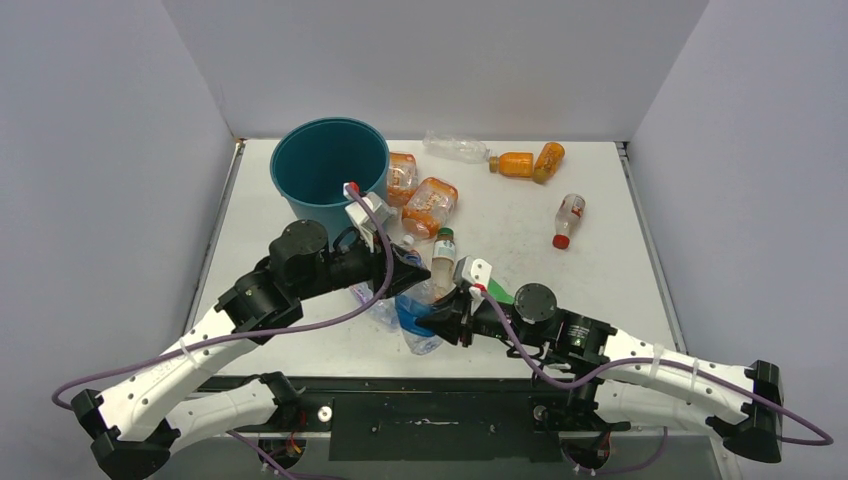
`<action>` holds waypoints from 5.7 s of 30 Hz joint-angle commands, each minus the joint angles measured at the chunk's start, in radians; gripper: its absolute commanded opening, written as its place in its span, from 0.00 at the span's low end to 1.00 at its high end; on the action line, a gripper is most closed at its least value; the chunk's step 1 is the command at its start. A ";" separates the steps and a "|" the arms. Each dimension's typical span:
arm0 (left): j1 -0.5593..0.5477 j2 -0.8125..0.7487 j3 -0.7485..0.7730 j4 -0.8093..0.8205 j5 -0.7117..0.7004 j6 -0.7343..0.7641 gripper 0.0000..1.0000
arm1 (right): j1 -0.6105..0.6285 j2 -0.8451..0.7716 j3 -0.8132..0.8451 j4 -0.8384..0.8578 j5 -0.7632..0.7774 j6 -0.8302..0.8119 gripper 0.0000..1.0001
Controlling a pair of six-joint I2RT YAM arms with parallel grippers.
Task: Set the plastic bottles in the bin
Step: Place the plastic bottle in the trash bin, then pick up the plastic bottle at the center of the board.
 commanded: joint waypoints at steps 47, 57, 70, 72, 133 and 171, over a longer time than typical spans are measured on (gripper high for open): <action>0.358 0.335 0.267 0.395 -0.683 0.516 0.00 | 0.019 -0.408 -0.147 -0.239 1.003 0.330 0.90; 0.361 0.369 0.240 0.248 -0.526 0.403 0.00 | 0.017 -0.411 -0.123 -0.266 1.032 0.302 0.90; 0.361 0.263 0.200 0.245 -0.524 0.347 0.95 | 0.018 -0.403 -0.075 -0.287 1.078 0.254 0.90; 0.361 0.234 0.209 0.248 -0.551 0.335 1.00 | 0.018 -0.403 -0.068 -0.290 1.085 0.249 0.90; -0.219 -0.189 -0.238 0.182 -0.595 0.508 0.96 | -1.091 0.825 0.007 0.238 0.571 0.553 0.97; -0.273 -0.335 -0.327 0.274 -0.529 0.644 0.96 | -0.615 0.047 0.043 -0.378 0.114 0.387 0.05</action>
